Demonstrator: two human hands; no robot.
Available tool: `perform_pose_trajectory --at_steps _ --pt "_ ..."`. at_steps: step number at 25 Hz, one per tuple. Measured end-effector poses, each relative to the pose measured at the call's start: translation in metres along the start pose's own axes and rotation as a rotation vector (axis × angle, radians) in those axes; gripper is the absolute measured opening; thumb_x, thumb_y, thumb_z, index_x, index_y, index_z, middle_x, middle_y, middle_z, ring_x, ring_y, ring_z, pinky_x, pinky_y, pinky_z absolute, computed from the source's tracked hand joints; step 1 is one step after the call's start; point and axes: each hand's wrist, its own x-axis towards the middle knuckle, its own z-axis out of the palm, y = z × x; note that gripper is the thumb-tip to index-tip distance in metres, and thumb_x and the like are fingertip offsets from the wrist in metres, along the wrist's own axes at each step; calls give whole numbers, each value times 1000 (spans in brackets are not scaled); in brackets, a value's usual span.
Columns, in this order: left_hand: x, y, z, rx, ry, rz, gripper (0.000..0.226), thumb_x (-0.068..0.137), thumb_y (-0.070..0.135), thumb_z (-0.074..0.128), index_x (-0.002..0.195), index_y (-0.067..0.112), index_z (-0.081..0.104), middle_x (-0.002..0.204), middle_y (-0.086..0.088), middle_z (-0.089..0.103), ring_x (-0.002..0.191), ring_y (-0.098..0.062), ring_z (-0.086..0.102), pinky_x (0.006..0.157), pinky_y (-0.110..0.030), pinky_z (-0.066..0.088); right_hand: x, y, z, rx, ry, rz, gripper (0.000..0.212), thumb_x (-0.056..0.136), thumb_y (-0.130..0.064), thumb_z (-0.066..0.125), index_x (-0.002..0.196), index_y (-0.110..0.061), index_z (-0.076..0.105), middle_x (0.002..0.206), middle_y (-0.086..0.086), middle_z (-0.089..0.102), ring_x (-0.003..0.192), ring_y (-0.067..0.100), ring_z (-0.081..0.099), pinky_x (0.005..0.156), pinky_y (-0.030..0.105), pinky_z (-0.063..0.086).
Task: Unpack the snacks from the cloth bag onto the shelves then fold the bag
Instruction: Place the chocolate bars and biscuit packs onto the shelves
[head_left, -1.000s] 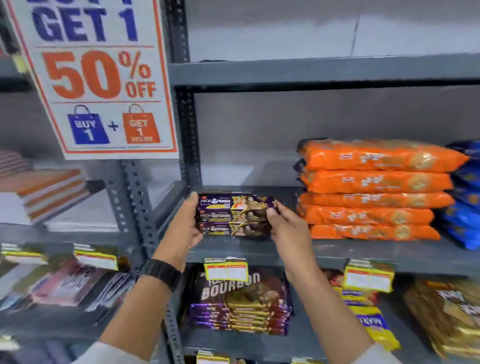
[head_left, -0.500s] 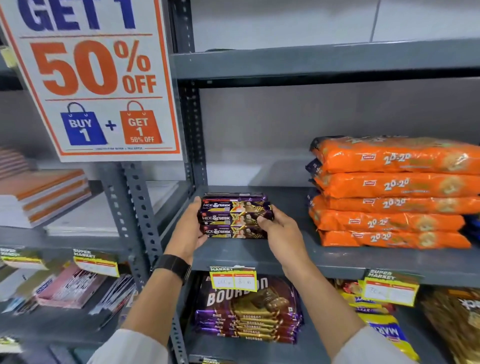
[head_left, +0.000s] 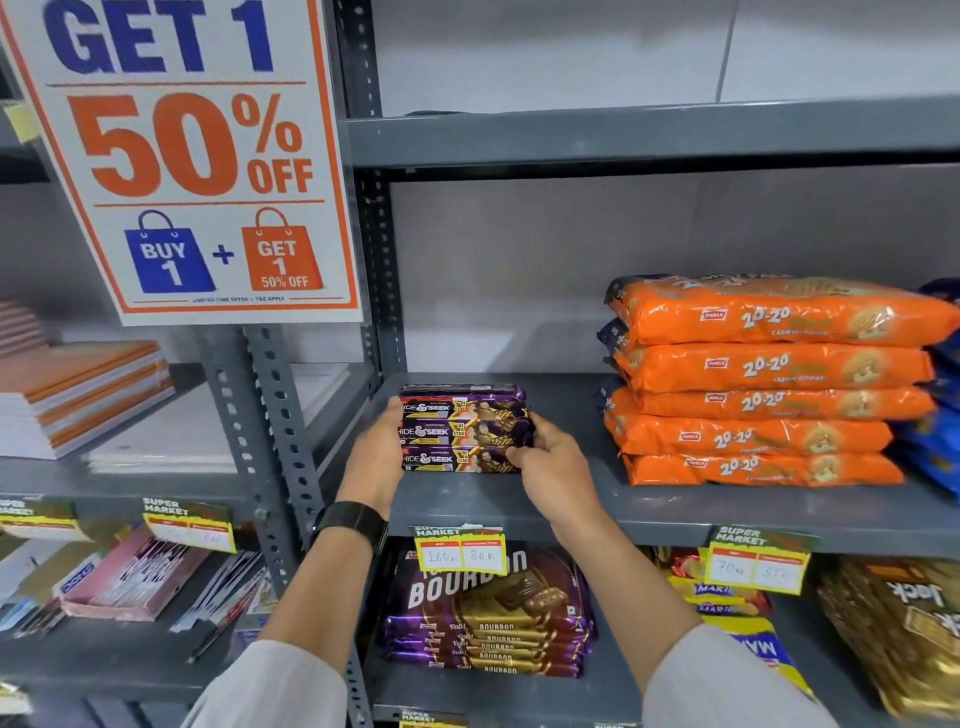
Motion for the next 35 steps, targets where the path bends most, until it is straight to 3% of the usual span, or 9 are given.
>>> perform_pose_trajectory --at_steps 1,4,7,11,15,21,25,31,35 --pt "-2 1 0 6 -3 -12 38 100 60 42 105 32 67 77 12 78 88 -6 69 75 -28 46 -1 0 0 2 6 -7 52 90 -16 60 101 -66 64 127 -2 67 119 20 63 106 44 49" --pt "-13 -2 -3 78 27 34 60 98 66 38 147 33 46 130 7 67 127 -16 58 108 -42 42 -13 -2 -9 12 73 -16 58 98 -22 63 151 -36 45 150 0 54 137 18 50 113 38 41" --pt "-51 -18 7 253 162 297 69 93 76 32 155 49 23 159 18 37 147 -9 34 118 -44 30 -48 6 -37 160 116 -215 66 96 -47 64 155 -39 37 157 -12 46 142 3 44 114 24 40" --pt "-121 -60 73 106 -264 550 57 98 65 39 152 49 34 122 42 57 116 16 53 97 -12 40 -116 30 -113 165 228 -375 63 99 -58 53 157 -40 34 162 -18 37 150 0 30 117 16 30" --pt "-202 -88 174 66 -664 485 68 95 63 41 157 39 29 156 31 35 144 10 32 121 -28 28 -205 60 -224 133 508 -287 63 98 -61 49 155 -40 34 164 -16 35 152 0 26 125 35 22" --pt "-406 -119 325 -35 -1113 341 72 88 75 48 149 38 42 156 15 45 142 3 41 122 -38 30 -435 82 -389 88 1035 -144 58 93 -58 52 148 -43 42 158 -13 45 146 1 38 125 42 26" --pt "-585 -170 392 -2 -1367 169 57 99 42 57 148 15 47 151 -1 51 123 16 51 102 -5 38 -621 117 -458 94 1259 47 60 101 -44 58 155 -33 37 156 -9 47 137 -1 47 118 32 38" --pt "-823 -277 399 323 -1697 -241 45 103 16 55 146 9 48 146 -17 55 137 -34 51 117 -49 34 -855 187 -488 156 1481 434 51 100 -40 61 148 -30 49 133 -11 59 115 3 59 102 31 41" --pt "-899 -328 400 480 -1798 -272 11 100 17 60 104 26 66 100 2 69 88 -10 62 80 -31 46 -940 219 -496 214 1555 590 33 100 -39 62 132 -41 57 121 -9 64 108 5 62 102 38 45"
